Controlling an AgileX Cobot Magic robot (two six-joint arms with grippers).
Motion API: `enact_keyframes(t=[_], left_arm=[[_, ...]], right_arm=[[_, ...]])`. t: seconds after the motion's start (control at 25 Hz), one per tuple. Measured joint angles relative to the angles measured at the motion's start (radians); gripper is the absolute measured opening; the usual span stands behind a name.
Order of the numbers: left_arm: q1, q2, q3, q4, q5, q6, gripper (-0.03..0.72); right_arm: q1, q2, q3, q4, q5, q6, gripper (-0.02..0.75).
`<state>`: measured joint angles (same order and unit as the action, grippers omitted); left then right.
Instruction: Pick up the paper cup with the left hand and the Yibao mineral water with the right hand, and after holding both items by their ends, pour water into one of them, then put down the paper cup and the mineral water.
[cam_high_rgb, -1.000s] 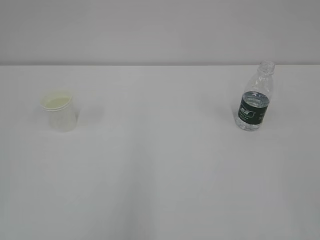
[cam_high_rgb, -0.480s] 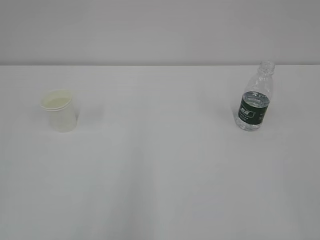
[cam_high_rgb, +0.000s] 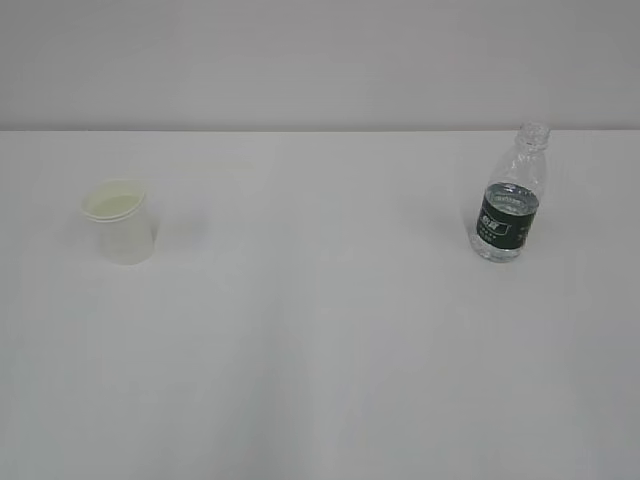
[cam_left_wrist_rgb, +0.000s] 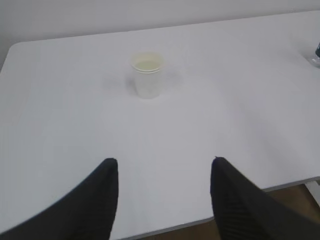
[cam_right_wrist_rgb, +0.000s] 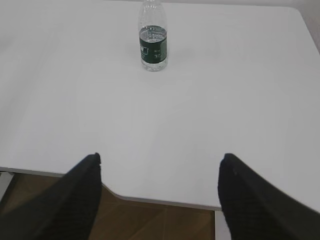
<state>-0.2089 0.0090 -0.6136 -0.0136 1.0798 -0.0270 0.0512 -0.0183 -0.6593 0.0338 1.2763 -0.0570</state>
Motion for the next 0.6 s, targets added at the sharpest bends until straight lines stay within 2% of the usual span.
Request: enact_keyframes(t=[0.6], left_arm=[[0.000,0.000,0.000,-0.001,0.090,0.000,0.408]], right_arm=[[0.000,0.000,0.000,-0.039,0.000,-0.015,0.552]])
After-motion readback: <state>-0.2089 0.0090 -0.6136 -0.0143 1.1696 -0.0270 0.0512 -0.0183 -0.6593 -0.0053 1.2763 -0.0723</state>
